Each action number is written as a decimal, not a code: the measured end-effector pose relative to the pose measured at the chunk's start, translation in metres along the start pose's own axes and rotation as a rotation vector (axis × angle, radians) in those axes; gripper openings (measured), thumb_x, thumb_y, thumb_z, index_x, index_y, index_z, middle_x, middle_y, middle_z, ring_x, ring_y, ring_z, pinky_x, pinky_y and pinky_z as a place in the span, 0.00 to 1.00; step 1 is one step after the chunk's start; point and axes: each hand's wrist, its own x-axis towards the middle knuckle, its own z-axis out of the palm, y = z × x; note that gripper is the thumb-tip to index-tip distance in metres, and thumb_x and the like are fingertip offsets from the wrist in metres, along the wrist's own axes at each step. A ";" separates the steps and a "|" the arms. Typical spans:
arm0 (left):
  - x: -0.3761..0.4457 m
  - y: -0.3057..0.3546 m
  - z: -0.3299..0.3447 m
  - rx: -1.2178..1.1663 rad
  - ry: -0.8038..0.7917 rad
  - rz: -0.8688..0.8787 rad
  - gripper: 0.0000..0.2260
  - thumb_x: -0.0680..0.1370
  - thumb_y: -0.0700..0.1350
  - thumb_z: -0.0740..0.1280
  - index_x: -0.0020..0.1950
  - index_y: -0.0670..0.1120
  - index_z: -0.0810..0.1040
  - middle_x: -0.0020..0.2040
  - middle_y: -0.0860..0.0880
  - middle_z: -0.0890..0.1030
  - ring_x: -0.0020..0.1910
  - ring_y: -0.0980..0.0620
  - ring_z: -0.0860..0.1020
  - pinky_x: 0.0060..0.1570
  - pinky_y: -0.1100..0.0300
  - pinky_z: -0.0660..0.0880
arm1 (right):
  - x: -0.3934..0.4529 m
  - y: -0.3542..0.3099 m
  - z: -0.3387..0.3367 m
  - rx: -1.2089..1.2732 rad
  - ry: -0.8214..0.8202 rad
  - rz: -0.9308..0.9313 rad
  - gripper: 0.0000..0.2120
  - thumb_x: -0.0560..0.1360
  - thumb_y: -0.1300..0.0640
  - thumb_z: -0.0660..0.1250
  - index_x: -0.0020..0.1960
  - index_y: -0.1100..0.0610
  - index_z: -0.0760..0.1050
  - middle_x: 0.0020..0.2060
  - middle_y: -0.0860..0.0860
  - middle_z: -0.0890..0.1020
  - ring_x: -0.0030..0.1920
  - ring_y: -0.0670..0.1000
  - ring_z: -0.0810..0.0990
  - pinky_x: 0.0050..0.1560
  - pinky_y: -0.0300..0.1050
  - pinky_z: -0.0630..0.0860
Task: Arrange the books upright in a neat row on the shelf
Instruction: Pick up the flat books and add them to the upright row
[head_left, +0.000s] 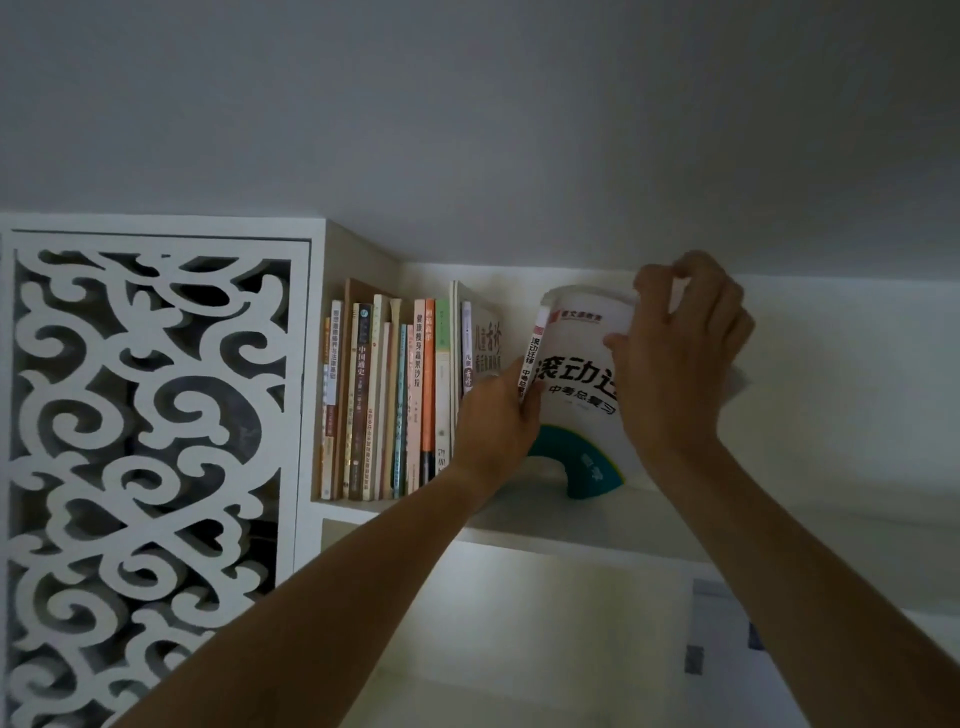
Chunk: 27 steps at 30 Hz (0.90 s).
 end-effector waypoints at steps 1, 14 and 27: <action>0.001 0.001 0.000 0.029 0.045 0.015 0.14 0.85 0.53 0.62 0.64 0.46 0.77 0.51 0.47 0.85 0.45 0.50 0.85 0.42 0.56 0.84 | -0.003 0.003 0.004 -0.025 0.017 0.034 0.25 0.71 0.56 0.75 0.64 0.58 0.70 0.65 0.61 0.70 0.64 0.61 0.69 0.60 0.54 0.66; -0.003 0.012 -0.007 -0.069 0.208 -0.173 0.12 0.84 0.53 0.65 0.60 0.46 0.78 0.56 0.49 0.85 0.46 0.54 0.85 0.36 0.68 0.80 | -0.064 -0.007 0.079 0.820 -0.634 0.355 0.16 0.81 0.51 0.64 0.66 0.40 0.68 0.63 0.56 0.73 0.52 0.52 0.80 0.50 0.41 0.77; -0.025 0.028 -0.012 0.075 0.028 -0.172 0.09 0.86 0.51 0.58 0.62 0.48 0.71 0.59 0.51 0.80 0.52 0.54 0.82 0.47 0.65 0.80 | -0.093 0.010 0.102 1.139 -0.603 0.503 0.15 0.83 0.48 0.58 0.69 0.39 0.65 0.72 0.46 0.64 0.70 0.49 0.67 0.70 0.51 0.69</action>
